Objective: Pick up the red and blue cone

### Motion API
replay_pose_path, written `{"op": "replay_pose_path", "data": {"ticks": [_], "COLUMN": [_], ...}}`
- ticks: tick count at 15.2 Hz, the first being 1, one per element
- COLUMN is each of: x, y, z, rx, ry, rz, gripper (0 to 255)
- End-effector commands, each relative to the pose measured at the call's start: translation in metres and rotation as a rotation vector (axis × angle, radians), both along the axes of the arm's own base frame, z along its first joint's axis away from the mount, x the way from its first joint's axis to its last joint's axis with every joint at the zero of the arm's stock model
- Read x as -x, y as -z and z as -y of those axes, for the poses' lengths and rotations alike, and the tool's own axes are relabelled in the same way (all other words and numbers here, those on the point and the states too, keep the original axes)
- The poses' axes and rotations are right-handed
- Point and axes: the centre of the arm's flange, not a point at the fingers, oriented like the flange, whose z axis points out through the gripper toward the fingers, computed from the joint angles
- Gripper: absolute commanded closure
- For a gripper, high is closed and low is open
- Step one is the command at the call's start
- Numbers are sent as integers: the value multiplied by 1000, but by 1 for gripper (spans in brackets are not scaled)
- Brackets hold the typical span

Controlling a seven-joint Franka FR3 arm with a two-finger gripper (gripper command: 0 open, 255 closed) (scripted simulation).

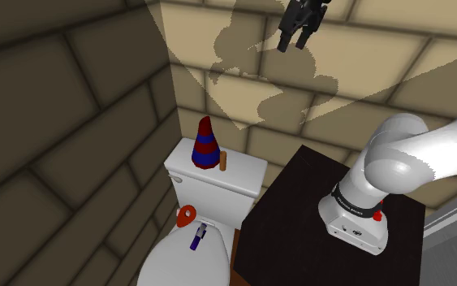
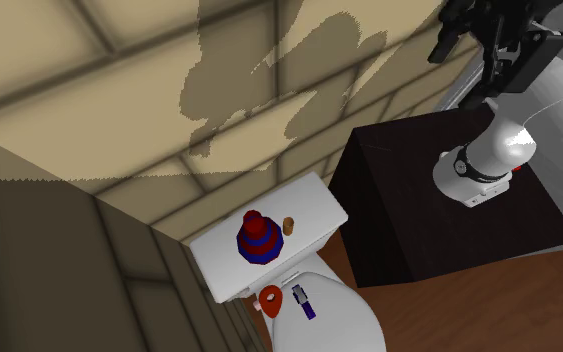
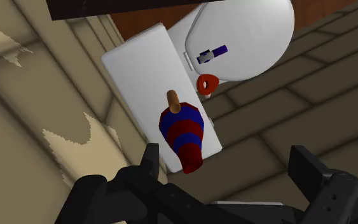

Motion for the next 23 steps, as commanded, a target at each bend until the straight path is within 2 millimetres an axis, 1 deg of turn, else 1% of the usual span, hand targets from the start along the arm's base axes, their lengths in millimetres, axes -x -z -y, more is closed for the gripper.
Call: {"op": "replay_pose_path", "data": {"ticks": [1, 6, 12, 17, 23], "x": [0, -52, -114, -164, -223], "y": [0, 45, 101, 148, 207], "z": [0, 11, 16, 13, 3], "rx": [0, 24, 52, 75, 103], "ry": [0, -140, -308, -448, -616], "rz": [0, -21, -46, -67, -92], "gripper": [0, 0, 0, 0, 0]}}
